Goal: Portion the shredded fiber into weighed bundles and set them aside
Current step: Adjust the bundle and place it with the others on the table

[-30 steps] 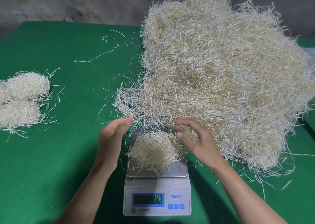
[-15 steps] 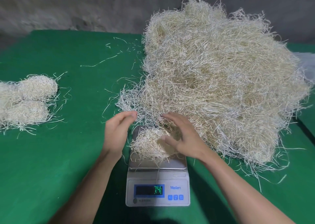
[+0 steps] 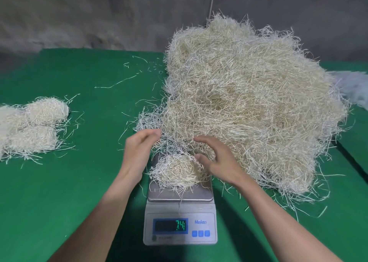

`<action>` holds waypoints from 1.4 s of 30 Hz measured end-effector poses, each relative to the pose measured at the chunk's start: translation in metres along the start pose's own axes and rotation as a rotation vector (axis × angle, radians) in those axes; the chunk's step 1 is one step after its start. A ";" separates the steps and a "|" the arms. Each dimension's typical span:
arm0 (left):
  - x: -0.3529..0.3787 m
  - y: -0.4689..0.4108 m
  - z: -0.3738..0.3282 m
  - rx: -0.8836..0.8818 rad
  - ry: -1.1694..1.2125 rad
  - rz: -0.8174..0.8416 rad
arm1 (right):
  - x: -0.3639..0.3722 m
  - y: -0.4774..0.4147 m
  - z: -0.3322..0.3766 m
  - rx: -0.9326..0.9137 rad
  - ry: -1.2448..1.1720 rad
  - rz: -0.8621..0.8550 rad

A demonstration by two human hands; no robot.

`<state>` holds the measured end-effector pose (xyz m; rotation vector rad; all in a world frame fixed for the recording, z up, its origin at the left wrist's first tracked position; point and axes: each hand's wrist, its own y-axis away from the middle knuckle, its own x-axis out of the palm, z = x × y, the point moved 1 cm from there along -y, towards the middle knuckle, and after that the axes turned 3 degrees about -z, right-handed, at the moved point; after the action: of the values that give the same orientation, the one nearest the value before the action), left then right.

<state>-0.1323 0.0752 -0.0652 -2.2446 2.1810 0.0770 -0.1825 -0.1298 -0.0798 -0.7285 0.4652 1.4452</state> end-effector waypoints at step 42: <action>0.162 -0.202 -0.103 -0.198 0.466 0.305 | -0.143 -0.231 -0.024 -0.136 -0.146 -0.137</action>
<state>0.0774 -0.0847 0.0253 -2.1737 2.8601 -0.2680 0.0346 -0.2427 0.0401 -0.7422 0.2025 1.3990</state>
